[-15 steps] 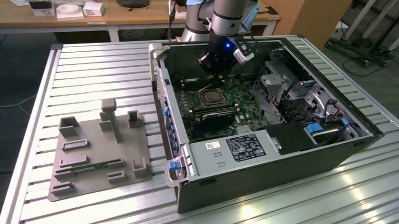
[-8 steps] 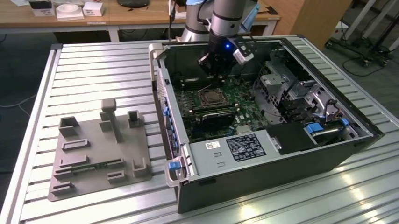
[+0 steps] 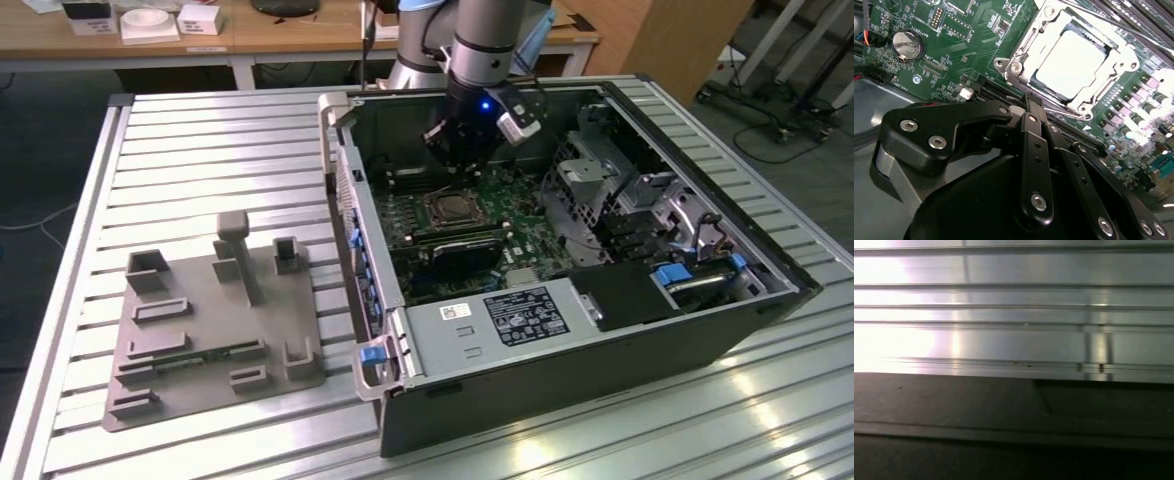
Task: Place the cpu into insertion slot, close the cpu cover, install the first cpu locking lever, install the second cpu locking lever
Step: 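Install the first cpu locking lever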
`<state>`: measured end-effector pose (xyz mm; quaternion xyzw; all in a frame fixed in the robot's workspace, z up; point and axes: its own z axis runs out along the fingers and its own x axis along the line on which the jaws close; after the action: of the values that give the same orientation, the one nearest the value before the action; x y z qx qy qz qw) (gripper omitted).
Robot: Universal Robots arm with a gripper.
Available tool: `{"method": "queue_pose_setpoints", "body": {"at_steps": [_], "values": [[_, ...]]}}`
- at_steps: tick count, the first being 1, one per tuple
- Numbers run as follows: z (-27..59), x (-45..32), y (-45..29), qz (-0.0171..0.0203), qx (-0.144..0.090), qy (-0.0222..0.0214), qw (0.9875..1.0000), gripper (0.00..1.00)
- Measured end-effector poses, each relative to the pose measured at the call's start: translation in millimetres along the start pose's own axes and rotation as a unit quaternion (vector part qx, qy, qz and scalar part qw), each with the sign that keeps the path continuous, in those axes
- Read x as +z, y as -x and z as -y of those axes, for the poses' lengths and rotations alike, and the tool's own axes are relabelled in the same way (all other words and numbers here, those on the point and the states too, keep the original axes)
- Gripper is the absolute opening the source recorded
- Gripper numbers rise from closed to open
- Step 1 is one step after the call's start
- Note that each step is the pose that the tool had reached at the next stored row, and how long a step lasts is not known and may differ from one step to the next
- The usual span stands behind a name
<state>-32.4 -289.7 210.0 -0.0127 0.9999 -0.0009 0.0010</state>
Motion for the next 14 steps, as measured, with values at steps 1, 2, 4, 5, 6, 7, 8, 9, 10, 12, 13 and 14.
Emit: {"method": "queue_pose_setpoints", "body": {"at_steps": [1, 2, 4, 5, 6, 7, 8, 9, 10, 12, 13, 14], "values": [[0.0, 1.5, 0.6, 0.0, 0.0, 0.0, 1.0, 0.1], [0.0, 2.7, 1.1, 0.0001, 0.0, 0.0001, 1.0, 0.1], [0.0, 4.0, 1.7, 0.0001, 0.0, 0.0001, 1.0, 0.1], [0.0, 4.4, 1.9, 0.0001, 0.0, 0.0001, 1.0, 0.1], [0.0, 4.8, 2.1, 0.0001, 0.0, 0.0001, 1.0, 0.1], [0.0, 5.2, 2.2, 0.0001, 0.0, 0.0001, 1.0, 0.1], [0.0, 5.6, 2.2, 0.0001, 0.0, 0.0001, 1.0, 0.1], [0.0, 5.9, 2.2, 0.0001, 0.0, 0.0, 1.0, 0.1], [0.0, 6.3, 2.2, 0.0, 0.0, 0.0, 1.0, 0.1], [0.0, 6.7, 2.2, 0.0, 0.0, 0.0, 1.0, 0.1], [0.0, 7.0, 2.3, 0.0001, 0.0, 0.0001, 1.0, 0.1], [0.0, 7.3, 2.3, 0.0001, 0.0, 0.0001, 1.0, 0.1]]}}
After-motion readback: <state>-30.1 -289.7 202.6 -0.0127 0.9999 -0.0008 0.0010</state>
